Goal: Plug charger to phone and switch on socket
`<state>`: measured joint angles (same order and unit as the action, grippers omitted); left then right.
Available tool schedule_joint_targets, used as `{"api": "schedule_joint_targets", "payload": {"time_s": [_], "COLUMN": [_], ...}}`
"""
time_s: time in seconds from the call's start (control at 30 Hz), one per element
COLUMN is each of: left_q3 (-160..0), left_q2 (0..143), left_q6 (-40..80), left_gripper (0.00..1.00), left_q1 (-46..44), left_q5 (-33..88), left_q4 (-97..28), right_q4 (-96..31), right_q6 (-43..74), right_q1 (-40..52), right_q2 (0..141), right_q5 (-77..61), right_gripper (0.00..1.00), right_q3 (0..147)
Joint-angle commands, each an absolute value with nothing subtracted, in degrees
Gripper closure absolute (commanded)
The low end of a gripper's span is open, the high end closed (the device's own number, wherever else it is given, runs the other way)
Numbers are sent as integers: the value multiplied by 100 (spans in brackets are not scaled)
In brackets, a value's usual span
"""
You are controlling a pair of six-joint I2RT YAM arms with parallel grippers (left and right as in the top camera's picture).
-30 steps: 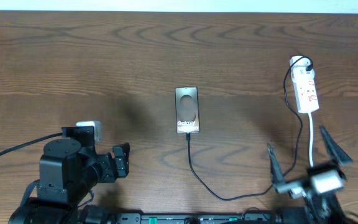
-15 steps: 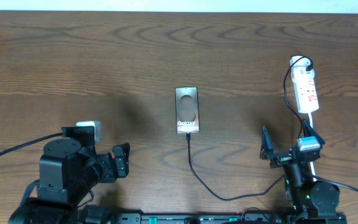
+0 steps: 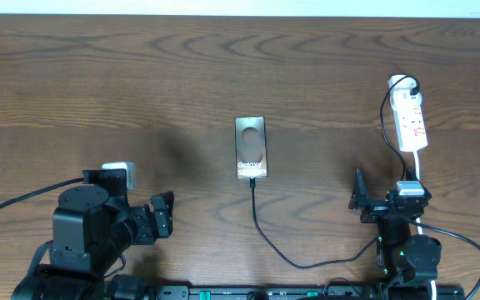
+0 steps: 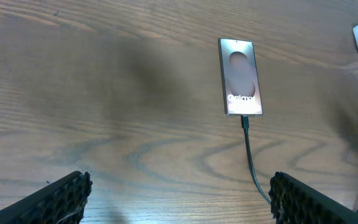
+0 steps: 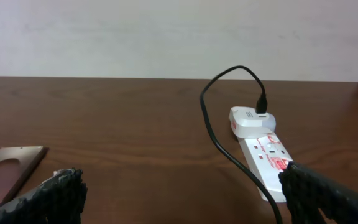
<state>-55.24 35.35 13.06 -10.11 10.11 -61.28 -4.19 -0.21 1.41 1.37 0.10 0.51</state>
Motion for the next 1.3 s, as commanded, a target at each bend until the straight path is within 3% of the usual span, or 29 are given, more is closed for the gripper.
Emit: {"api": "schedule_joint_targets", "payload": {"time_s": [0.0, 1.27], "left_q3": [-5561, -5561], "left_q2": [3527, 3527], "left_q6": [1227, 1227], "left_gripper": [7, 7], "left_q1": [-978, -978], "left_q5": [939, 939], "left_q4": [-6128, -6128], "right_q4": [-425, -388], "right_q6": [62, 62], "right_q1": [145, 145], "right_q2": [158, 163], "right_q5": [139, 416], "right_gripper": [1, 1], "right_q3": [32, 32]}}
